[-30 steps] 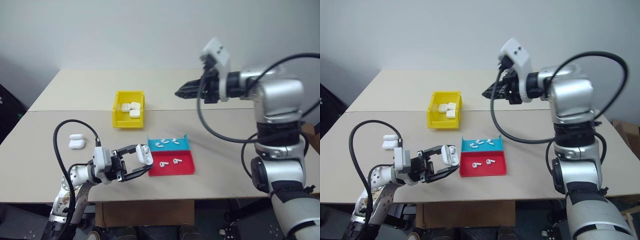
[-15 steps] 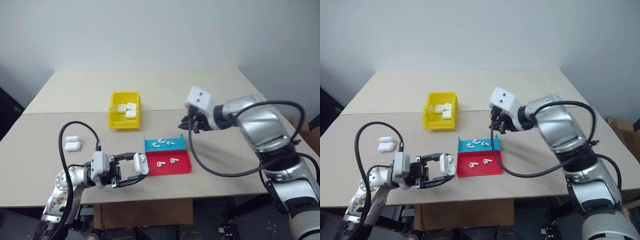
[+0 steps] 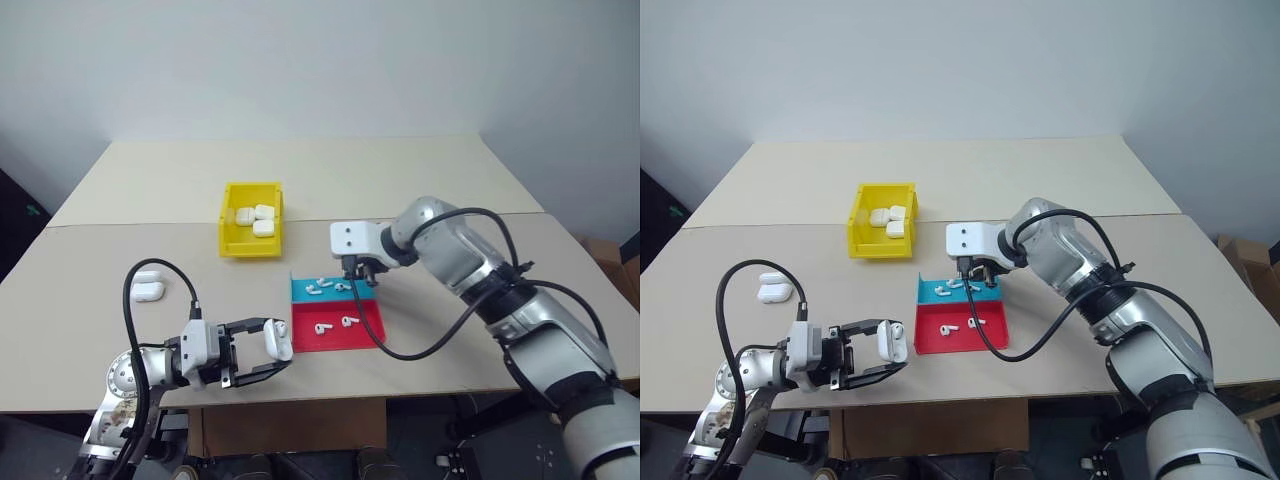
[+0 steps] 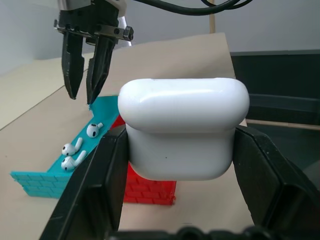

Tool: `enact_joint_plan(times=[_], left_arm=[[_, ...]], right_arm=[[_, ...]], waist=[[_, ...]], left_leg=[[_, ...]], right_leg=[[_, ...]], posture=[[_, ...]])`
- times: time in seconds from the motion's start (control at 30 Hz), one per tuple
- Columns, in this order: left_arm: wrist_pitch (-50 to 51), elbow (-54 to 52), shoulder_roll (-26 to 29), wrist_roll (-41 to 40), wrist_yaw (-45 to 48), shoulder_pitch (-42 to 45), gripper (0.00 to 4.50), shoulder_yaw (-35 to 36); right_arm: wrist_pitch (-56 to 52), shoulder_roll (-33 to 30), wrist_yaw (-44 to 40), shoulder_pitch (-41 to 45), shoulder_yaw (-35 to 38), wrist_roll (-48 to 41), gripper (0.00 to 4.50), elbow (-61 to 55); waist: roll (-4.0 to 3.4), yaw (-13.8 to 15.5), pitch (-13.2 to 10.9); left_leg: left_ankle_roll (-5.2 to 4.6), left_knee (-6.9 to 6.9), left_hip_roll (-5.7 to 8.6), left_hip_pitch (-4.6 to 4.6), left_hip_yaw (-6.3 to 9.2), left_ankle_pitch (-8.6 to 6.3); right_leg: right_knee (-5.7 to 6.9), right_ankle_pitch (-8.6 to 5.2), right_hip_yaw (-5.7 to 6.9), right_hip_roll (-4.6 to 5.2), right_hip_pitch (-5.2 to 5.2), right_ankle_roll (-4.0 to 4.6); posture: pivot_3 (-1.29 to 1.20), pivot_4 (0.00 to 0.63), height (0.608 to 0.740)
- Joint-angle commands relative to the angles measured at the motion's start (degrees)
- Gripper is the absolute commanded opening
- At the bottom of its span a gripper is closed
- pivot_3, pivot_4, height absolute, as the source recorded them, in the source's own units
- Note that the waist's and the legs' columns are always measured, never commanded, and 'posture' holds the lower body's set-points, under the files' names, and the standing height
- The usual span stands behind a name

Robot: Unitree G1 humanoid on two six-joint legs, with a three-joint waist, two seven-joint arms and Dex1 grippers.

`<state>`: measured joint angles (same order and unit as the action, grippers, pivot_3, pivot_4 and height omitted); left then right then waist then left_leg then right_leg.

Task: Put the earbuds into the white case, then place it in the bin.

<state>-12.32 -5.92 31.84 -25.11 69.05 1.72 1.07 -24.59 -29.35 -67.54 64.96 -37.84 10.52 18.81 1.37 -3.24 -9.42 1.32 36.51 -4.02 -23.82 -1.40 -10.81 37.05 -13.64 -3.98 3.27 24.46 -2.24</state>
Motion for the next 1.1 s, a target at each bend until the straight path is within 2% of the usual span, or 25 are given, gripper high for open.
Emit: enact_joint_plan(times=[0.03,0.3,0.4,0.53,0.97,1.03,1.1], left_arm=[[-1.37,-2.64,0.19,-0.35,-0.97,-0.88,2.79,0.89],[-1.55,-3.41,0.76,0.57,-2.3,-1.68,2.79,1.24],[-1.33,-3.75,0.89,0.42,-2.78,-1.76,2.79,1.2],[-1.31,-4.3,0.77,0.77,-3.62,-2.28,2.79,0.94],[-0.92,-6.49,0.84,1.66,-6.11,-4.37,2.79,0.7],[-0.6,-7.0,0.89,1.78,-6.65,-4.73,2.79,0.78],[-0.34,-7.42,0.9,1.98,-7.17,-5.05,2.79,0.85]], right_arm=[[6.55,2.69,0.32,3.03,0.2,2.61,1.42,4.26],[22.23,9.29,1.52,7.42,-0.09,6.59,1.42,20.28],[25.55,10.84,1.11,8.97,0.19,8.11,1.97,24.8],[28.5,11.97,0.45,10.27,0.75,9.65,3.13,28.51],[33.31,16.51,-1.32,13.25,2.24,11.38,3.13,39.84],[34.11,16.9,0.29,13.7,1.82,12.57,2.76,41.67],[35.05,17.13,0.68,13.98,1.97,12.99,2.76,42.76]], waist=[[0.0,0.04,0.0],[0.0,0.12,0.0],[-0.01,0.21,0.0],[-0.01,0.41,-0.01],[-0.02,0.45,-0.01],[-0.03,0.51,-0.01],[-0.03,0.54,-0.01]], left_leg=[[0.0,0.0,0.0,0.0,0.0,0.0],[0.0,0.0,0.0,0.0,-0.01,0.0],[0.0,0.0,0.0,0.0,-0.01,0.0],[0.0,0.0,0.0,0.0,-0.01,0.0],[0.0,-0.03,0.0,0.02,-0.02,0.0],[0.0,-0.03,0.0,0.02,-0.02,0.0],[0.0,-0.03,0.0,0.02,-0.02,0.0]], right_leg=[[0.0,0.0,0.0,0.0,-0.01,0.0],[0.0,0.01,0.0,0.01,-0.02,0.02],[0.0,0.01,0.0,0.01,-0.02,0.02],[0.01,0.02,0.0,0.01,-0.01,0.03],[0.02,0.02,0.0,0.01,-0.01,0.04],[0.02,0.02,0.0,0.01,-0.02,0.04],[0.02,0.02,0.0,0.01,-0.01,0.04]], posture=[[0.0,0.15,0.74],[0.0,0.15,0.74],[0.0,0.15,0.74],[0.0,0.15,0.74],[0.0,0.15,0.74],[0.0,0.15,0.74],[0.0,0.15,0.74]])
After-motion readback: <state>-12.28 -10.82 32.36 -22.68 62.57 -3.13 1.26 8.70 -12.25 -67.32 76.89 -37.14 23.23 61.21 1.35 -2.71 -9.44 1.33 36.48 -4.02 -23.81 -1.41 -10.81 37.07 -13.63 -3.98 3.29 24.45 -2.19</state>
